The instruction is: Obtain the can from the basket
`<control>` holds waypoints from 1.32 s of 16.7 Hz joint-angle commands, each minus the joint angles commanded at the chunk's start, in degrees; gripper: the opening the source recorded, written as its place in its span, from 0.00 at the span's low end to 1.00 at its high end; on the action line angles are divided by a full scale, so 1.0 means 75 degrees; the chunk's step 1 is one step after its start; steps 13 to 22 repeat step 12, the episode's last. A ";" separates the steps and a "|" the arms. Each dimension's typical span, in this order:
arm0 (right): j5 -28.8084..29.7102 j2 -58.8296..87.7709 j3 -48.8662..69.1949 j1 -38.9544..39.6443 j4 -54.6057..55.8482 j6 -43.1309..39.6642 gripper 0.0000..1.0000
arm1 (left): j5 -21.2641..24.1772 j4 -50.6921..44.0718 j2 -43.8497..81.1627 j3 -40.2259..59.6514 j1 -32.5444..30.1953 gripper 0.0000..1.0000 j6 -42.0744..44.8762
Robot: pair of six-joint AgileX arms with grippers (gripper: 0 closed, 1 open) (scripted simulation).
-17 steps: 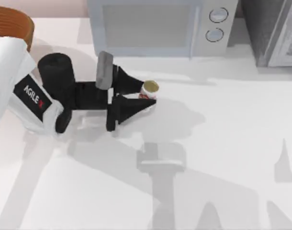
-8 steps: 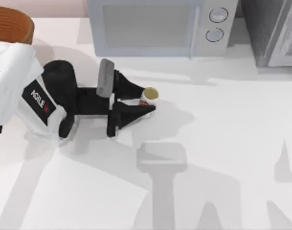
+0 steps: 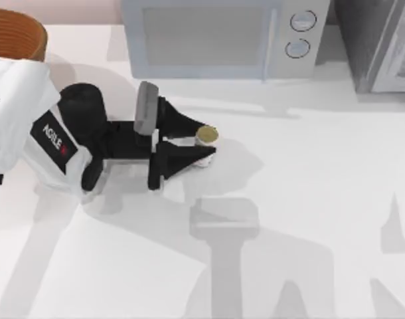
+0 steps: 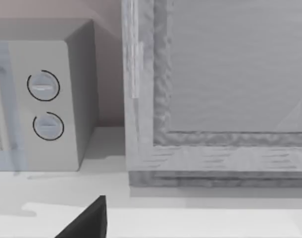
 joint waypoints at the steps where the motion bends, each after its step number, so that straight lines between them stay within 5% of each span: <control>1: 0.0000 0.0000 0.0000 0.0000 0.0000 0.0000 1.00 | 0.0000 0.0000 0.0000 0.0000 0.0000 0.60 0.0000; 7: 0.0000 0.0000 0.0000 0.0000 0.0000 0.0000 1.00 | 0.0000 0.0000 0.0000 0.0000 0.0000 1.00 0.0000; 22: 0.0000 0.0000 0.0000 0.0000 0.0000 0.0000 1.00 | 0.0000 0.0000 0.0000 0.0000 0.0000 1.00 0.0000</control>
